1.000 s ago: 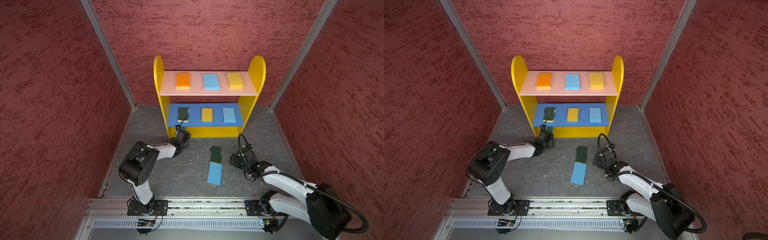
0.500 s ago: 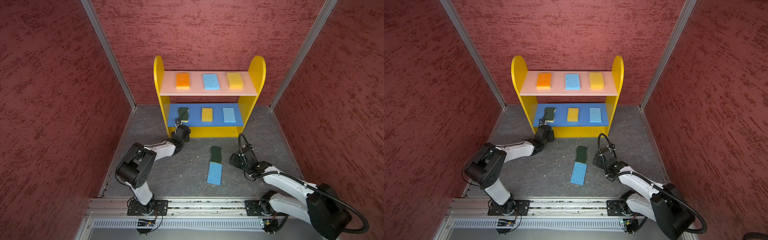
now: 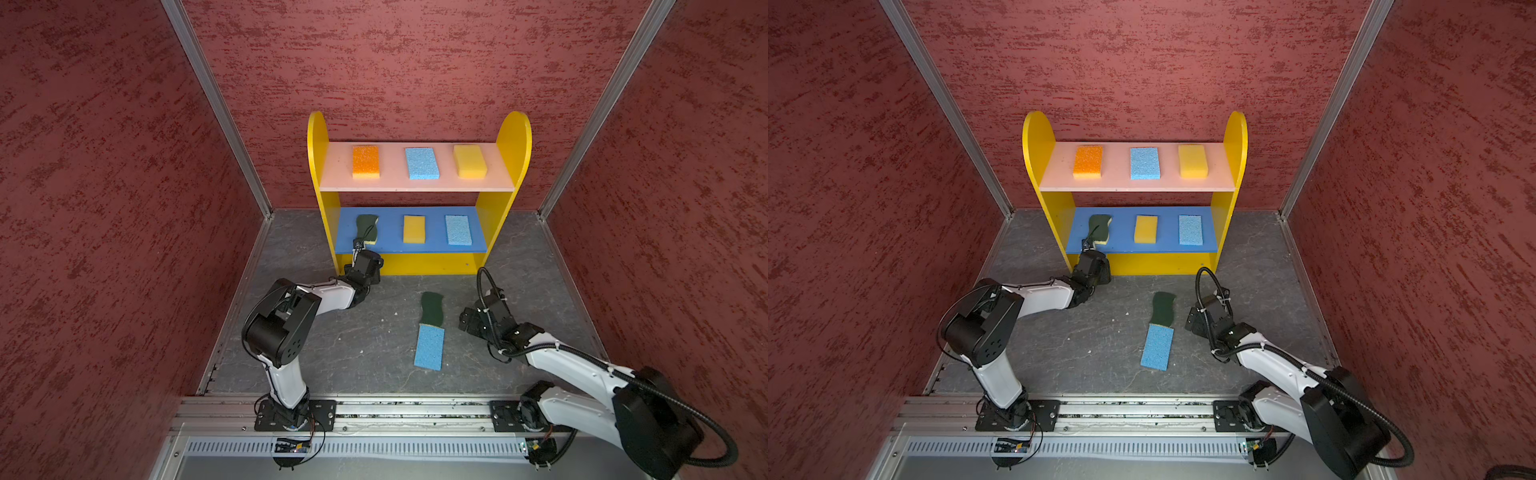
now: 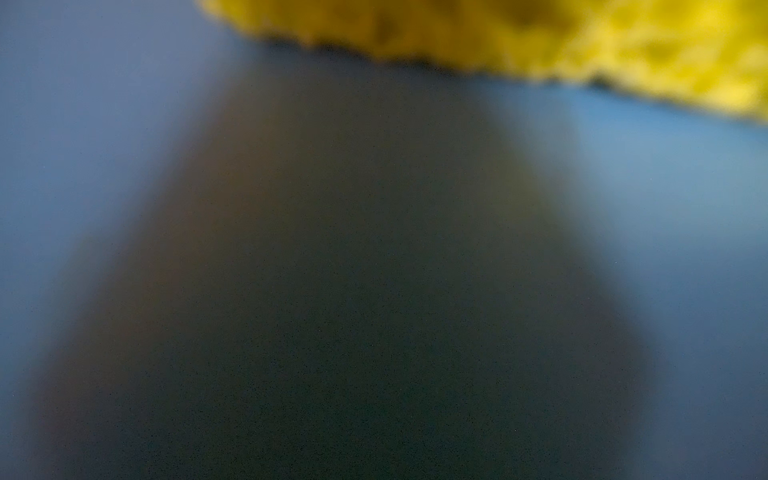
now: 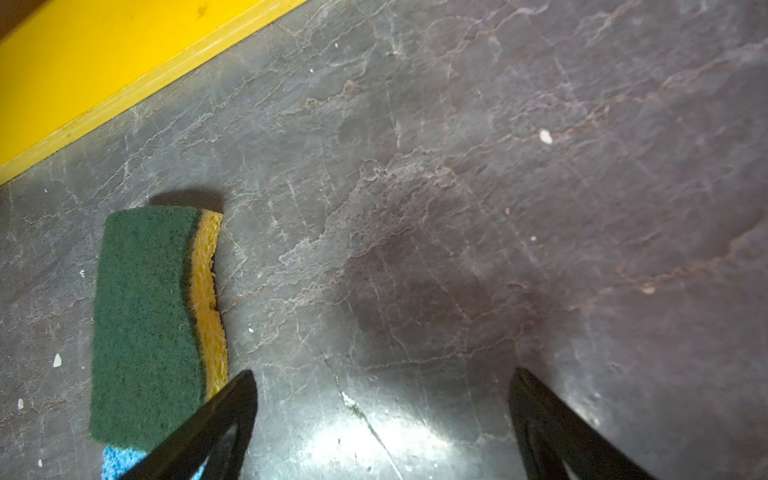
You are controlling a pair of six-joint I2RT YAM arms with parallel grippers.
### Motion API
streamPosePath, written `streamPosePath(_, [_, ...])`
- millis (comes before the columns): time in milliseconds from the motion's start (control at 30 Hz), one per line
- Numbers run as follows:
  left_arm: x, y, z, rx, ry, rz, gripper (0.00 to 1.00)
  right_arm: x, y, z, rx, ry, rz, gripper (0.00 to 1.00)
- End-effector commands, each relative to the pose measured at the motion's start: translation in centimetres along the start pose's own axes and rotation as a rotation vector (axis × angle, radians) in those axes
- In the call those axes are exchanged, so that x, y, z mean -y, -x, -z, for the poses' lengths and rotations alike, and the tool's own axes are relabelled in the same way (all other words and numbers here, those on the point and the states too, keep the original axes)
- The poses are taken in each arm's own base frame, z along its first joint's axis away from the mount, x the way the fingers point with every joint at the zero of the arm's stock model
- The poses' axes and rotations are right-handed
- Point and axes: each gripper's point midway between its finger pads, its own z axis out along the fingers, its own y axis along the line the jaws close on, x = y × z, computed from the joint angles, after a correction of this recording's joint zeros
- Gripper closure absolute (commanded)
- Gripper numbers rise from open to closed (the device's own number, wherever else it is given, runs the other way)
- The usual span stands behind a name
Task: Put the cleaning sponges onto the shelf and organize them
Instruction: 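Carry the green sponge with the left gripper under the blue shelf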
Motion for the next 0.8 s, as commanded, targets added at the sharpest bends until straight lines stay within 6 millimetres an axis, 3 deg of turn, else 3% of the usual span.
streamPosePath(0, [0.0, 0.2, -0.9, 0.008, 0.012, 0.0, 0.32, -0.3, 0.2, -0.1, 0.006, 0.016, -0.008, 0.05])
streamPosePath(767, [-1.1, -1.0, -2.2, -0.029, 0.081, -0.016, 0.26, -0.2, 0.1, 0.0, 0.005, 0.014, -0.011, 0.05])
